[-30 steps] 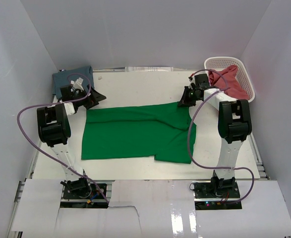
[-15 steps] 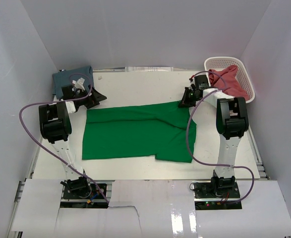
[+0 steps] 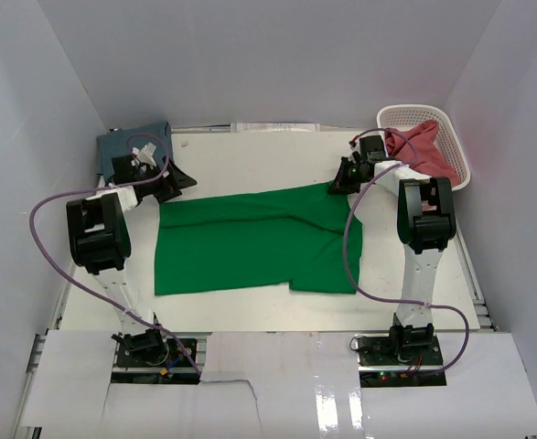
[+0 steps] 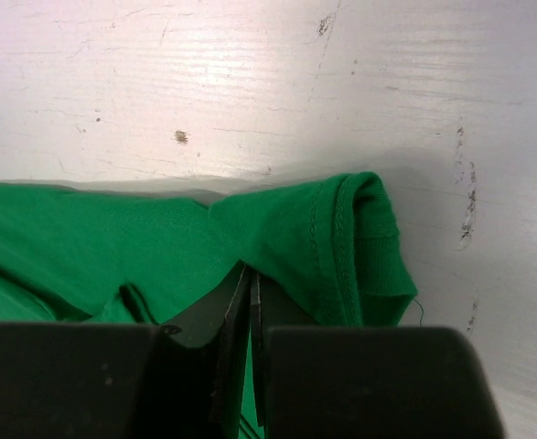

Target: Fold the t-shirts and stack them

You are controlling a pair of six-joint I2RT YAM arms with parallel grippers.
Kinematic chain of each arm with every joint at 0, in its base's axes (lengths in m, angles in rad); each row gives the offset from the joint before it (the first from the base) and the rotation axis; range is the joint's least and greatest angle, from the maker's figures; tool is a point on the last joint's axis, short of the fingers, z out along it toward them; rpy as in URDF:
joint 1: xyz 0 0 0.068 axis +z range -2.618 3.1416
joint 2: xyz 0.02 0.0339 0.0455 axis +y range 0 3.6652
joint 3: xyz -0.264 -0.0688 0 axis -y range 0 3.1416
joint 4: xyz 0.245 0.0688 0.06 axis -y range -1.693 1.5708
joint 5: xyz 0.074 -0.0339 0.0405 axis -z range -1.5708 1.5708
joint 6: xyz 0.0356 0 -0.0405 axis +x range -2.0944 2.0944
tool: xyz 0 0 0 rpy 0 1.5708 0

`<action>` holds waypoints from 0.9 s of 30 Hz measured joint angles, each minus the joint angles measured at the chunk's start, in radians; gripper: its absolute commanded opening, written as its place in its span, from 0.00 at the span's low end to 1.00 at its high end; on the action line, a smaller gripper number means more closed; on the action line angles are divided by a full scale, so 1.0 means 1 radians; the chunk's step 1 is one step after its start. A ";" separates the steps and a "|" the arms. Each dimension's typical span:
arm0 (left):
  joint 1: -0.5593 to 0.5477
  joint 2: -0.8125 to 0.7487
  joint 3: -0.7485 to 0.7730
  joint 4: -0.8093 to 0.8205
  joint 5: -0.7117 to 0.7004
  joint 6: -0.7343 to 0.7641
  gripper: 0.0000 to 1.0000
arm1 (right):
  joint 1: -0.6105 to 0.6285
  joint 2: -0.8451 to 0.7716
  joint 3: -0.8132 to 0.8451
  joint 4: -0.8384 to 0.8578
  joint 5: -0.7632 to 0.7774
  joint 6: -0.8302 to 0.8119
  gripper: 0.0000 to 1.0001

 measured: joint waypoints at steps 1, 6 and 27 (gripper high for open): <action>0.000 -0.033 -0.018 -0.023 -0.003 0.006 0.98 | -0.001 0.001 0.000 0.001 -0.002 0.000 0.08; -0.001 -0.161 -0.097 -0.062 -0.008 0.036 0.98 | -0.002 0.001 0.000 0.001 -0.006 0.002 0.08; -0.003 -0.051 -0.068 -0.161 0.003 0.067 0.98 | -0.008 0.001 -0.007 0.011 -0.021 0.002 0.08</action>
